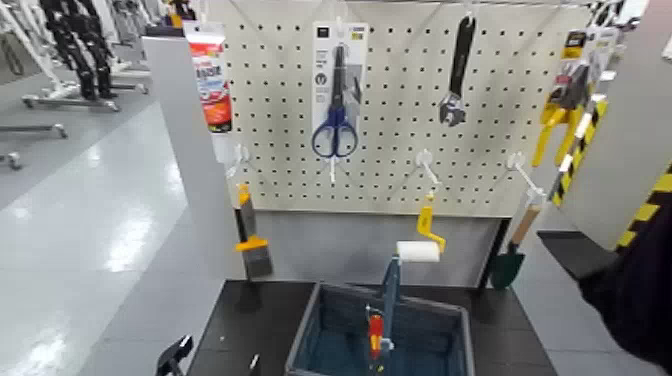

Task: Put the red glue tube into the crate.

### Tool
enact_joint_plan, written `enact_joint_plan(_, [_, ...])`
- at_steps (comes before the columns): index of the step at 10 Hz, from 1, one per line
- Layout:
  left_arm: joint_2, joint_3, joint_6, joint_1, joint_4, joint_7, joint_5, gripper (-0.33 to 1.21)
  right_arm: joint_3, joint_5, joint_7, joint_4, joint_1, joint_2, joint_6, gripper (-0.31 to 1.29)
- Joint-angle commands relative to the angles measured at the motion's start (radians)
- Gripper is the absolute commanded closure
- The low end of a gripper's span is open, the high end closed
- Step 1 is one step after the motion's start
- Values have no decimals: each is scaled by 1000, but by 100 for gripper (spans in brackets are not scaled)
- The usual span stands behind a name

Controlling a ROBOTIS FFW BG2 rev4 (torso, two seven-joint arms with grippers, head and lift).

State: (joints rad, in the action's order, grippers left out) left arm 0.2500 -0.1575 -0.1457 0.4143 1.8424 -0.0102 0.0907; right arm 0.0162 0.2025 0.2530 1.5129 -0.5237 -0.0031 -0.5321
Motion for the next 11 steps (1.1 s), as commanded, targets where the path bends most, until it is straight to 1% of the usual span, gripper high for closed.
enact_joint_plan(1, [2,-2,-2,-2,0,-2,0,11,-2,0,0,0,1,129,0,17])
enact_joint_plan(3, [3,-1,1,-5,0,-17,0,11,-4,0,0,0,2,127,0,17])
enact_joint_plan(4, [6,7,21,-14,4,-51,-9,11,-2,0,0,0,2,127,0,17])
enact_joint_plan(5, [14,7,23,-14,14,-53,-16,11,-2,0,0,1,2,126,1,17])
enact_joint_plan(6, [15,16,32,-12,27,-50,-11,11,-2,0,0,1,2,126,4,17])
enact_joint_plan(7, [6,30,61,-22,54,-50,-2,11,-2,0,0,3,2,126,8,17])
enact_joint_plan(9, [-8,44,90,-94,70,-102,0,11,-4,0,0,4,2,124,12,17])
enact_joint_plan(11, [-20,70,216,-143,141,-99,43,11,-4,0,0,6,2,124,15,17])
